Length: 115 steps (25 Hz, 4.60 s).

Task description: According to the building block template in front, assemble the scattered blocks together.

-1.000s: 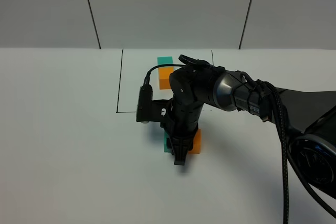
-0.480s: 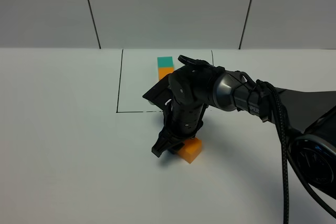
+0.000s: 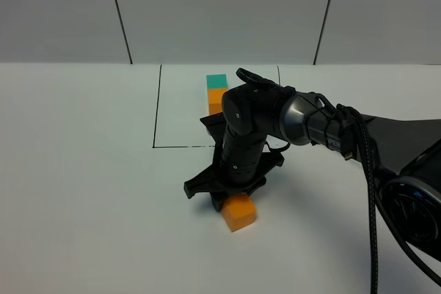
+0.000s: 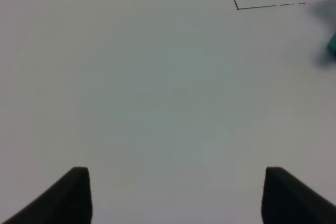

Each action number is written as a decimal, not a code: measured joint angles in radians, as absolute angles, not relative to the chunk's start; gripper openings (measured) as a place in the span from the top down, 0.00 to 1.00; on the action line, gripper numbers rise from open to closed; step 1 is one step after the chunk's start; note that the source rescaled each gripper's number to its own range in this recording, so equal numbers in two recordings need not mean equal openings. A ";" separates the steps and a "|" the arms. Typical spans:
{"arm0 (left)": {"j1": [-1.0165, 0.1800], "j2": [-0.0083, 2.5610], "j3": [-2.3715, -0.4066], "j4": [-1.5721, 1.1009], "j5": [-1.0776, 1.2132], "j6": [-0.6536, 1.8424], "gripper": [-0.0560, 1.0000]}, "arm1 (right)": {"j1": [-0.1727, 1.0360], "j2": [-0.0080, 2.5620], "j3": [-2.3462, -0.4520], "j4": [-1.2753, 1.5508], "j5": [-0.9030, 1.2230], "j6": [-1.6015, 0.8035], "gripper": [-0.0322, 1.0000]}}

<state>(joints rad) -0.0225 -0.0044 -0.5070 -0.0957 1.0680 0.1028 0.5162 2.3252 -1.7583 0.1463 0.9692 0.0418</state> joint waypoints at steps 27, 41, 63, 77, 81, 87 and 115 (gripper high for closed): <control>-0.022 -0.004 -0.507 -0.096 1.067 0.103 0.53 | 0.566 2.311 -1.800 0.000 0.967 0.542 0.97; -0.022 -0.004 -0.507 -0.096 1.067 0.103 0.53 | 0.566 2.312 -1.800 0.000 0.960 0.484 0.97; -0.022 -0.004 -0.507 -0.096 1.068 0.103 0.53 | 0.566 2.312 -1.800 -0.031 0.961 0.514 0.97; -0.022 -0.004 -0.507 -0.096 1.068 0.103 0.53 | 0.566 2.312 -1.800 -0.031 0.959 0.533 0.51; -0.022 -0.004 -0.507 -0.096 1.068 0.103 0.53 | 0.566 2.312 -1.800 -0.031 0.947 0.533 0.22; -0.022 -0.004 -0.507 -0.096 1.068 0.103 0.53 | 0.566 2.271 -1.800 -0.034 0.941 0.520 0.00; -0.022 -0.004 -0.507 -0.096 1.068 0.103 0.53 | 0.035 1.532 -1.281 0.029 0.984 0.323 0.01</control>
<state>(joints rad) -0.0225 -0.0044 -0.5070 -0.0957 1.0681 0.1028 0.0348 1.5315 -1.2807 0.0291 0.9838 0.3228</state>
